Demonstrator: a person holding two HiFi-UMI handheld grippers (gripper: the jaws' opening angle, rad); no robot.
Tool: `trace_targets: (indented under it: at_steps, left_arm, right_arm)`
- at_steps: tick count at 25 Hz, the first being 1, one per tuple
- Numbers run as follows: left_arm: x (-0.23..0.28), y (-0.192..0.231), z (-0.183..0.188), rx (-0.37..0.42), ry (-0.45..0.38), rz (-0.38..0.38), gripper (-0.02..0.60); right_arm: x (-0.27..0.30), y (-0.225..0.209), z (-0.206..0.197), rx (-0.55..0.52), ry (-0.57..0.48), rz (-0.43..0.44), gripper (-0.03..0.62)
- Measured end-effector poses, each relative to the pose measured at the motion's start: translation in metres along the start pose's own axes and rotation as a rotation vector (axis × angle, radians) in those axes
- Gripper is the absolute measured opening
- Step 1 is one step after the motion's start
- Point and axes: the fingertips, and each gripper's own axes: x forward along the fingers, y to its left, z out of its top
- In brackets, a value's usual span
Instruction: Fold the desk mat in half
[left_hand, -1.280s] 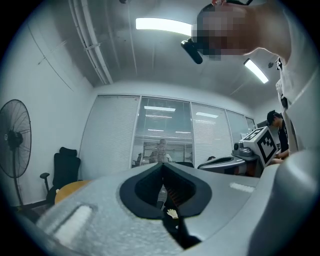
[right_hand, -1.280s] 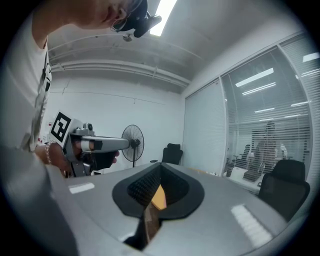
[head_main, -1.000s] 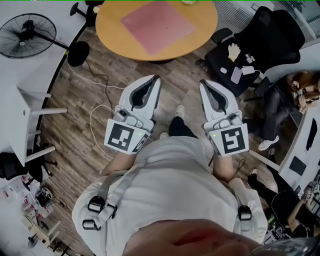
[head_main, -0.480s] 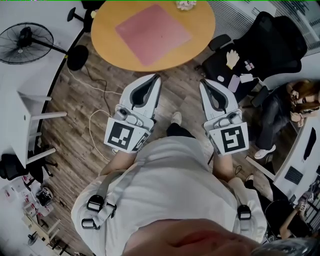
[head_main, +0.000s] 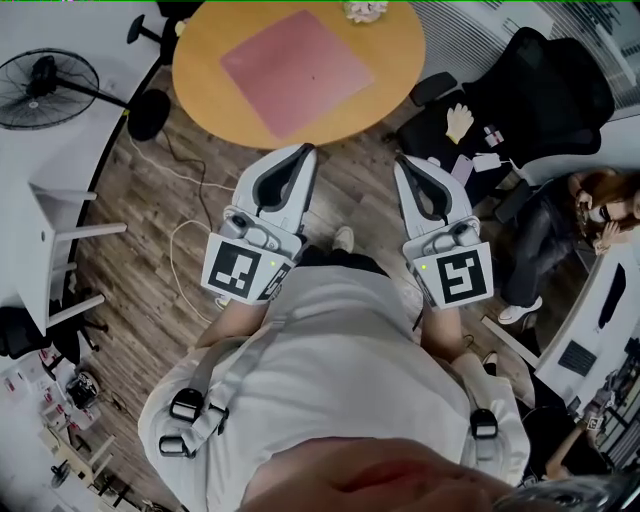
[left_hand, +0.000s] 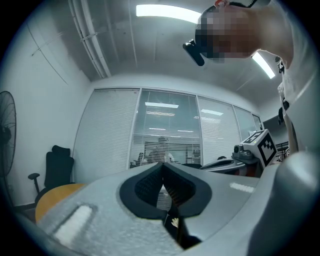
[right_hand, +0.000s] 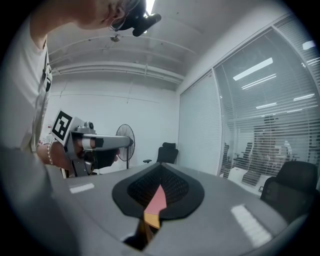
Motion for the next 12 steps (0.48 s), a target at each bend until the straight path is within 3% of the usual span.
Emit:
trace_targets:
  at_steps: [12]
  left_arm:
    - [0.016,0.036,-0.011,-0.011,0.006,0.023,0.005]
  right_arm:
    - [0.035,-0.009,-0.007,0.009,0.028,0.014,0.005]
